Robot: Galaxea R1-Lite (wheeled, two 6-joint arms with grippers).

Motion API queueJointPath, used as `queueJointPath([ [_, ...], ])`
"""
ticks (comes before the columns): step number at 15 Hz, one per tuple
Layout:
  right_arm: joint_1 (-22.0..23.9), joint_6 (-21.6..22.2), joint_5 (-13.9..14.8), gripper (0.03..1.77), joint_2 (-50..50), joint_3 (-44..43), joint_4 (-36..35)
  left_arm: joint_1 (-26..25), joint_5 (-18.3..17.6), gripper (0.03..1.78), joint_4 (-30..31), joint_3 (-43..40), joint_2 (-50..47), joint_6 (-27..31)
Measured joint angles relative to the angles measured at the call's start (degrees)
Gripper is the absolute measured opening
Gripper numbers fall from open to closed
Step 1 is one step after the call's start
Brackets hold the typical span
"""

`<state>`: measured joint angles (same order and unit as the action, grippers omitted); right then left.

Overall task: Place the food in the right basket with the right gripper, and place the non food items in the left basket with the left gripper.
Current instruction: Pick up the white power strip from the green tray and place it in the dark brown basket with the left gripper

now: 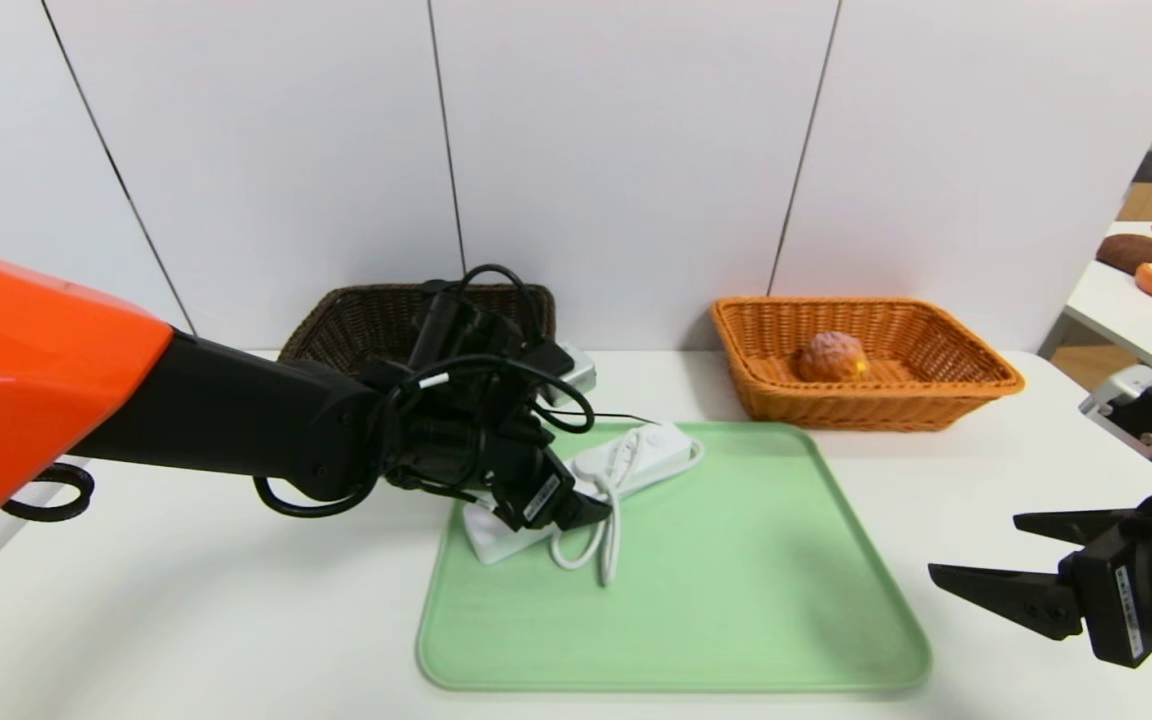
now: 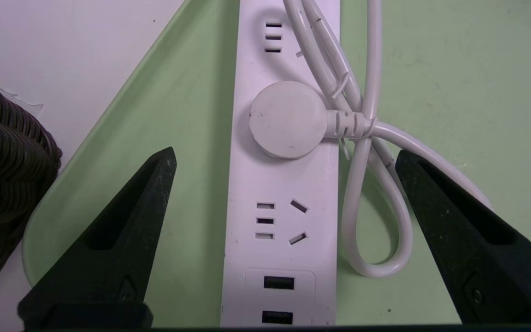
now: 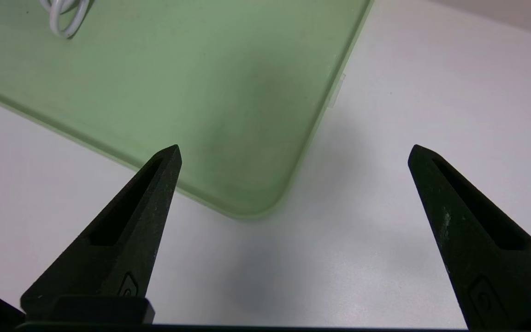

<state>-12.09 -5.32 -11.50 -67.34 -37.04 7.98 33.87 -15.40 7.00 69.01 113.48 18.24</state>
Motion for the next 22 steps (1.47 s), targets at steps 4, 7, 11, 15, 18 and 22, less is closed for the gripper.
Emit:
queueJointPath([
  [4, 0.00, 0.00, -0.10, 1.70, 0.00, 0.21, -0.05, -0.62, 0.02, 1.69, -0.11, -0.40, -0.12, 1.77],
  [7, -0.02, 0.00, -0.10, 1.70, -0.10, 0.21, -0.13, -0.73, -0.12, 1.69, -0.11, -0.85, -0.09, 2.18],
  [11, 0.06, 0.02, -0.10, 1.70, -0.18, 0.22, -0.09, -0.83, -0.22, 1.69, -0.11, -0.77, -0.87, 2.13],
  [15, 0.00, 0.00, -0.32, 1.70, -0.27, 0.22, -0.11, -0.77, -0.23, 1.69, -0.37, 0.17, -2.27, 1.39],
  [18, 0.00, 0.05, -0.29, 1.70, -0.35, 0.22, -0.11, 0.52, 0.10, 1.69, -0.50, 1.82, -2.13, -1.57],
  [22, 0.00, 0.02, -0.27, 1.70, -0.40, 0.22, -0.13, 3.32, 0.60, 1.69, -0.15, 5.11, 0.30, -5.68],
])
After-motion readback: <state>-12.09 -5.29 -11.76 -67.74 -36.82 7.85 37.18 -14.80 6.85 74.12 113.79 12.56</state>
